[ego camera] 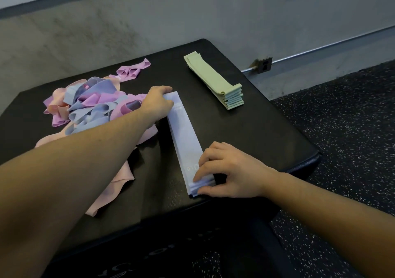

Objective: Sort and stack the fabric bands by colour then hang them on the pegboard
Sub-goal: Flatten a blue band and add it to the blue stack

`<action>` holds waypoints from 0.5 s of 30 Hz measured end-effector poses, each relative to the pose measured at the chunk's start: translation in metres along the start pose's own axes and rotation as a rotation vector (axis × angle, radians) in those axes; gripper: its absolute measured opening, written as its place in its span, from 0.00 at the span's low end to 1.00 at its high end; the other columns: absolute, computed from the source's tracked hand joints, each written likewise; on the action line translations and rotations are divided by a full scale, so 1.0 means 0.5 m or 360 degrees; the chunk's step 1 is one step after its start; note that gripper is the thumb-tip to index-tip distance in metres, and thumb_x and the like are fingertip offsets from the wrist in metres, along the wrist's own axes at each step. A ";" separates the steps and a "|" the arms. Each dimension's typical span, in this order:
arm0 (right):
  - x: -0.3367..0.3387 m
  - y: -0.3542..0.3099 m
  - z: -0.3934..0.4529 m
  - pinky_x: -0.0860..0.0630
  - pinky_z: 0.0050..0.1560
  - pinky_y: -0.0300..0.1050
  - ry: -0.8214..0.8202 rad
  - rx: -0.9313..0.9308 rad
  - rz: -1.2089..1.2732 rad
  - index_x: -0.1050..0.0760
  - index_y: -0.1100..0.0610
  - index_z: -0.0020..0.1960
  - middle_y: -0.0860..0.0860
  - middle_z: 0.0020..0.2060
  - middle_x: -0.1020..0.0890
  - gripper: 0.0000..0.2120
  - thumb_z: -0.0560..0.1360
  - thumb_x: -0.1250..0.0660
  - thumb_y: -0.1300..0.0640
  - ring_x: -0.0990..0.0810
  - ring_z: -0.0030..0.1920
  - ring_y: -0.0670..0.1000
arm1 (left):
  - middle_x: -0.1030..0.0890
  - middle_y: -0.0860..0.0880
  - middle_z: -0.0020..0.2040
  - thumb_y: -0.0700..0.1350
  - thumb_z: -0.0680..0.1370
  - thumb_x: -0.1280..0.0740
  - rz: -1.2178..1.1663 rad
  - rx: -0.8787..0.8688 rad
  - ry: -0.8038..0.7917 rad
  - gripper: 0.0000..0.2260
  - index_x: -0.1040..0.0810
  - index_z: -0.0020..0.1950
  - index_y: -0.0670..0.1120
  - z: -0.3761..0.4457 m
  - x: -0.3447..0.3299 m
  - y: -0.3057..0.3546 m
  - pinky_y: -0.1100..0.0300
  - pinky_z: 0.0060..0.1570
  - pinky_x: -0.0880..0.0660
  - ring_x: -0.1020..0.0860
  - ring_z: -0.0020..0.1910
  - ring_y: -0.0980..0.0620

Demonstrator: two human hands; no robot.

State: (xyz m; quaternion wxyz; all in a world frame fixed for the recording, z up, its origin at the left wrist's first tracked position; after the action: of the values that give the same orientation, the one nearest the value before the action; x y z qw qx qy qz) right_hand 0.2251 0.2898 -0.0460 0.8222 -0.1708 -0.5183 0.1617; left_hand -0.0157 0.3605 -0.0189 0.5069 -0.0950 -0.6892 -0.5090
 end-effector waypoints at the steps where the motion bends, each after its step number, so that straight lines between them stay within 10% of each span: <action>1: 0.004 0.000 0.000 0.28 0.52 0.47 0.0041 -0.0024 0.0020 0.17 0.48 0.55 0.45 0.50 0.21 0.13 0.75 0.28 0.42 0.24 0.51 0.47 | 0.31 0.48 0.75 0.37 0.82 0.36 -0.0026 -0.0032 0.0014 0.21 0.28 0.74 0.50 -0.008 0.009 0.010 0.54 0.63 0.25 0.26 0.69 0.45; 7: 0.031 0.013 0.001 0.25 0.56 0.46 0.0179 -0.0339 0.0287 0.20 0.46 0.57 0.41 0.49 0.22 0.13 0.76 0.31 0.43 0.24 0.53 0.47 | 0.28 0.50 0.72 0.40 0.82 0.35 -0.0038 -0.0264 0.0068 0.14 0.23 0.66 0.50 -0.082 0.076 0.054 0.70 0.52 0.32 0.29 0.70 0.51; 15: 0.030 -0.039 0.045 0.29 0.52 0.33 -0.0026 -0.0537 0.0284 0.23 0.41 0.57 0.36 0.49 0.22 0.08 0.79 0.32 0.45 0.25 0.54 0.39 | 0.25 0.55 0.62 0.42 0.81 0.36 0.0033 -0.0365 0.0099 0.10 0.21 0.59 0.53 -0.241 0.178 -0.030 0.63 0.59 0.36 0.30 0.61 0.58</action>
State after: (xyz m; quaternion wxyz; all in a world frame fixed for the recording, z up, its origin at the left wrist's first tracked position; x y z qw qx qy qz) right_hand 0.2127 0.2815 -0.0165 0.7601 -0.3503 -0.5275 0.1461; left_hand 0.0053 0.2229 0.0390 0.5189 -0.1436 -0.6094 -0.5820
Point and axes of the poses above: each hand's wrist, its own z-axis towards the middle knuckle, its own x-axis out of the back of the hand, y = z × x, the point moved 8 cm from there along z, towards the middle knuckle
